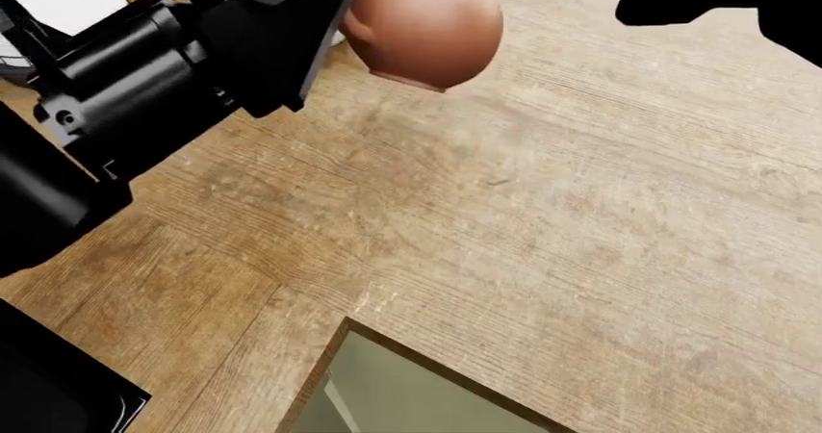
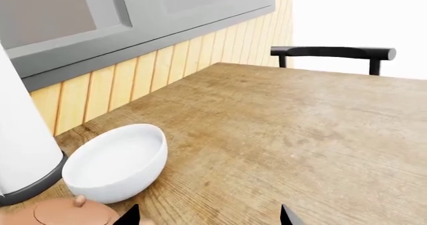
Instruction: Pick the teapot and bowl and place them in the sink. Then turn on the water.
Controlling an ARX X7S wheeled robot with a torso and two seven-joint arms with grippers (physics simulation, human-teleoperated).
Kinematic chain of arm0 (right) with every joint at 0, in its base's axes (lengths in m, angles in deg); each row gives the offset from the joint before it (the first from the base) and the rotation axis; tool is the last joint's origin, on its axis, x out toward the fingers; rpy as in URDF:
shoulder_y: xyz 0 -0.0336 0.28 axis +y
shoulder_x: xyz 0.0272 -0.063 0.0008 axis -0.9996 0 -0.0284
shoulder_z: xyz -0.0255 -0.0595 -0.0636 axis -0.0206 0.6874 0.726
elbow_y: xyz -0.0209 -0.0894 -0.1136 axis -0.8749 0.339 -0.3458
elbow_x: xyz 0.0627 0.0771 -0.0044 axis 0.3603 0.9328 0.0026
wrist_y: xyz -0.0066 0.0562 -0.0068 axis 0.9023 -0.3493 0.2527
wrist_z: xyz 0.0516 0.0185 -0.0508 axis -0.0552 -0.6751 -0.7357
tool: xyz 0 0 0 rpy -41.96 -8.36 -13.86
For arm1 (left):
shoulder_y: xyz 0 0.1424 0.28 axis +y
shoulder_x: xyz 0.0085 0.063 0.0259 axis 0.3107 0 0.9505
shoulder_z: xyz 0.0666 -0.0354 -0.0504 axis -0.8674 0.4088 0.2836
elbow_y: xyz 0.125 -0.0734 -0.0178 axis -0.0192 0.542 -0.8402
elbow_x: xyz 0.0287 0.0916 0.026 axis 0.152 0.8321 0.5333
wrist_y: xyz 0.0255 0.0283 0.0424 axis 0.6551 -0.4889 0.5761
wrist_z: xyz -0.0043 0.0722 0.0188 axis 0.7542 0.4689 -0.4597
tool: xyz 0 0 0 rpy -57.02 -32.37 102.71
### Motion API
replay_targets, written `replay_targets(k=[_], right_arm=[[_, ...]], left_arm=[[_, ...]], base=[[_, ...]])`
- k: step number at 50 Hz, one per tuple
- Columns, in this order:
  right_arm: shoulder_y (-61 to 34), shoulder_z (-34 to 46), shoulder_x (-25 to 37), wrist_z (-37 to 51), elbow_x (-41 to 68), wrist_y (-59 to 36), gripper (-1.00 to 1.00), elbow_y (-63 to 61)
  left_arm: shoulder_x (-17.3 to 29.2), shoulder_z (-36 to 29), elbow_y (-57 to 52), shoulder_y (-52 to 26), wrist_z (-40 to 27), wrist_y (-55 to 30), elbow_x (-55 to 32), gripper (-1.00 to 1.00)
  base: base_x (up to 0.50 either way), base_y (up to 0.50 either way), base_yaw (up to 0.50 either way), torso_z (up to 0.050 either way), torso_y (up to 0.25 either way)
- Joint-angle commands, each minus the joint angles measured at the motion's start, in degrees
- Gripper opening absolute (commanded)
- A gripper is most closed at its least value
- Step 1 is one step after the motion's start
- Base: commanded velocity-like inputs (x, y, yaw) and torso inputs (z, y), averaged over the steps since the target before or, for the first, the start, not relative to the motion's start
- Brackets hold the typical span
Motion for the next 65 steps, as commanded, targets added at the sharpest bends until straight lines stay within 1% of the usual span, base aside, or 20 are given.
replay_targets(k=[1, 12, 24, 32, 37, 44, 58, 65], right_arm=[[0.57, -0.47, 0.65, -0.09, -0.86, 0.53, 1.0, -0.83], [1.23, -0.82, 1.39, -0.33, -0.44, 0.68, 1.0, -2.03], [-0.64, 0.62, 1.58, -0.11, -0.8, -1.17, 1.0, -2.57], [-1.27, -0.55, 1.7, -0.11, -2.9, 0.13, 1.0, -2.89], [-2.36, -0.32, 2.59, 0.27, -3.71, -0.66, 1.0, -2.8], [-2.35, -0.64, 3.83, 0.83, -3.47, -0.72, 1.0, -2.94], [-3.83, -0.45, 5.35, 1.07, -2.52, -1.89, 1.0, -2.79], [-3.95, -0.37, 5.57, 1.16, -2.76, -1.91, 1.0, -2.86]], left_arm=[[-0.78, 2.33, -2.44, -0.75, -4.11, 1.7, -4.01, -1.0], [-0.8, 0.7, -2.88, -4.57, -7.44, -0.4, -5.27, -1.0], [-0.96, 0.11, -1.81, -6.58, -9.38, -0.91, -5.59, -1.0], [-0.61, -0.16, -1.21, -8.34, -11.41, -1.37, -5.76, -1.0], [-0.46, -0.59, -0.63, -9.58, -13.59, -1.83, -6.32, -1.0], [-0.38, -0.79, -0.96, -10.65, -15.9, -2.07, -7.44, -1.0], [-0.77, -1.2, -0.67, -12.35, -17.85, -2.32, -8.79, -1.0], [-0.98, -1.35, -0.14, -11.92, -16.71, -2.1, -7.65, -1.0]], base=[[0.0, 0.0, 0.0, 0.0, 0.0], [-0.06, -0.03, 0.0, 0.0, 0.001], [-0.4, -0.27, 0.0, 0.0, 0.001], [-0.02, -0.01, 0.0, 0.0, 0.0], [-0.01, 0.0, 0.03, 0.0, 0.0], [-0.16, -0.09, 0.36, 0.0, 0.0], [-0.21, -0.13, 0.49, 0.001, 0.0], [-0.2, -0.14, 0.49, 0.0, 0.0]])
